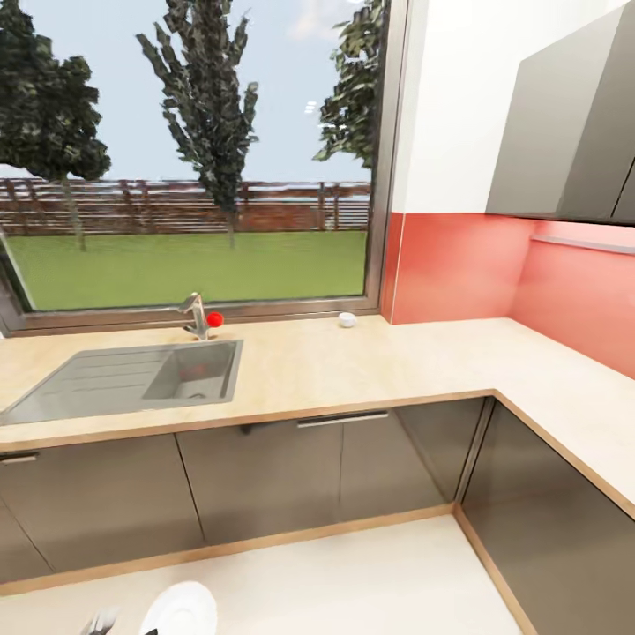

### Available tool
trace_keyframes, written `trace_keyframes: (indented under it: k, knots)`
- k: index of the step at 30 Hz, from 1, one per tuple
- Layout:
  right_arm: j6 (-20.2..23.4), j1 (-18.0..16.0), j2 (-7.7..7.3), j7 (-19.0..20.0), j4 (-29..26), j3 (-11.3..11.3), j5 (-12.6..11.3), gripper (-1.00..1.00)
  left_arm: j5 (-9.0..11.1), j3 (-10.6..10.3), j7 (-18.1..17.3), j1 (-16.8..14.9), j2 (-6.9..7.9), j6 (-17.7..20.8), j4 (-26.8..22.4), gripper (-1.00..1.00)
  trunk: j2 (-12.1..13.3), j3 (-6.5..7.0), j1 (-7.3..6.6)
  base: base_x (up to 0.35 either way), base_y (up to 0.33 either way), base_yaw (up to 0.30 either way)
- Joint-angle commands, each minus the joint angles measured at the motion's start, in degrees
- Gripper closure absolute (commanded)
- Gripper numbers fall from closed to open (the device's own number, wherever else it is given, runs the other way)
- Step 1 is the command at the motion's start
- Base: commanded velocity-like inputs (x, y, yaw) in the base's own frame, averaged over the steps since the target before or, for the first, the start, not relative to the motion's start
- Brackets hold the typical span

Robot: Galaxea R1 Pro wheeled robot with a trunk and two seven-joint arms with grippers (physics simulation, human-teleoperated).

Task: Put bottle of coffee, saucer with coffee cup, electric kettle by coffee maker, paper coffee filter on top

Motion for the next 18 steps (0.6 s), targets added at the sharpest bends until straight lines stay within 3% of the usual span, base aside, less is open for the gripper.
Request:
trace_keyframes:
  k: [1, 18]
  knots:
    - [-0.20, -0.03, 0.00, -0.03, 0.00, 0.51, -0.58, -1.00, 0.20, 0.08, -0.10, -0.06, 0.00, 0.46, 0.03, 1.00, -0.09, -0.11, 0.02, 0.000, 0.000, 0.274]
    - [-0.24, -0.03, 0.08, -0.12, 0.06, 0.53, -0.57, -1.00, 0.25, 0.29, -0.10, -0.06, 0.08, 0.55, 0.70, 1.00, -0.09, -0.35, 0.02, 0.000, 0.000, 0.279]
